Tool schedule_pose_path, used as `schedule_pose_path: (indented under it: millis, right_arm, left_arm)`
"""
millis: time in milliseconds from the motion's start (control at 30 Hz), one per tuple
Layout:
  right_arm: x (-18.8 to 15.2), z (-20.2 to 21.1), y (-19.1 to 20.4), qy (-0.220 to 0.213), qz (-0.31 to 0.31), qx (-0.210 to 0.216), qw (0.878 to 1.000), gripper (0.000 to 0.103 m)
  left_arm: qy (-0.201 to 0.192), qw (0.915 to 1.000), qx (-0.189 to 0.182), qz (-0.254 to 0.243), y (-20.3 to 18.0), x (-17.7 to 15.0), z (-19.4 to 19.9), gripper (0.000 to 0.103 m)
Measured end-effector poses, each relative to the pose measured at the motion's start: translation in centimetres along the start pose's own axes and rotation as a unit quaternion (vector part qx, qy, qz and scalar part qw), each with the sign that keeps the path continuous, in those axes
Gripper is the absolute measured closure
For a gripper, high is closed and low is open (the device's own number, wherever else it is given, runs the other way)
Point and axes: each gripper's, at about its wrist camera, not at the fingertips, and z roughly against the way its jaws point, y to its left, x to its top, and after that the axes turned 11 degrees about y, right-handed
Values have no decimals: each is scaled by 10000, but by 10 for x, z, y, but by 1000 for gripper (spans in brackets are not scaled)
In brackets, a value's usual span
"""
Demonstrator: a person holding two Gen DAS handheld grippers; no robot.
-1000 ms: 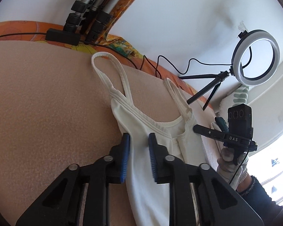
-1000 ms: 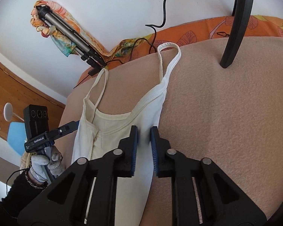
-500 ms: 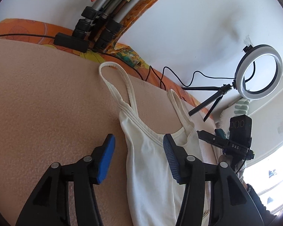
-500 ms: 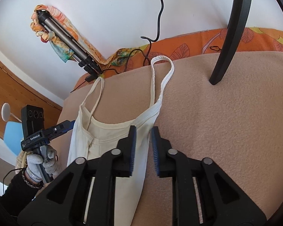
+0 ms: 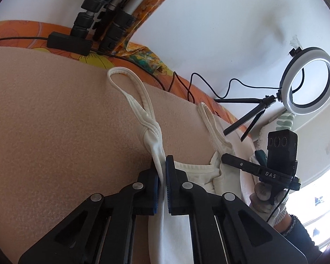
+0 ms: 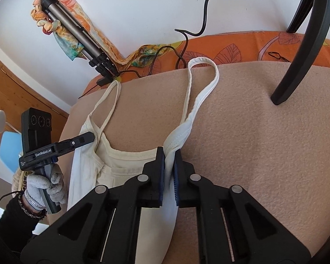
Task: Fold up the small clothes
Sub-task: 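Fold the held straps over onto the folded hem with both tools, then open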
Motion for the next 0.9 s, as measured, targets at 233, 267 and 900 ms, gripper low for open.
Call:
schedule_pose_path:
  millis: [233, 267, 900]
  right_arm:
    - [-4, 23, 11, -313, 82, 99, 9994, 96]
    - [-6, 28, 15, -342, 124, 107, 9993, 96]
    - [-100, 118, 92, -641, 649, 151, 9957, 96]
  left_arm:
    - [-186, 9995, -135, -216, -17, -7, 17, 101]
    - [-216, 9993, -136, -262, -21, -8, 21, 101]
    - [-449, 9952, -101, -863, -90, -94, 104, 101]
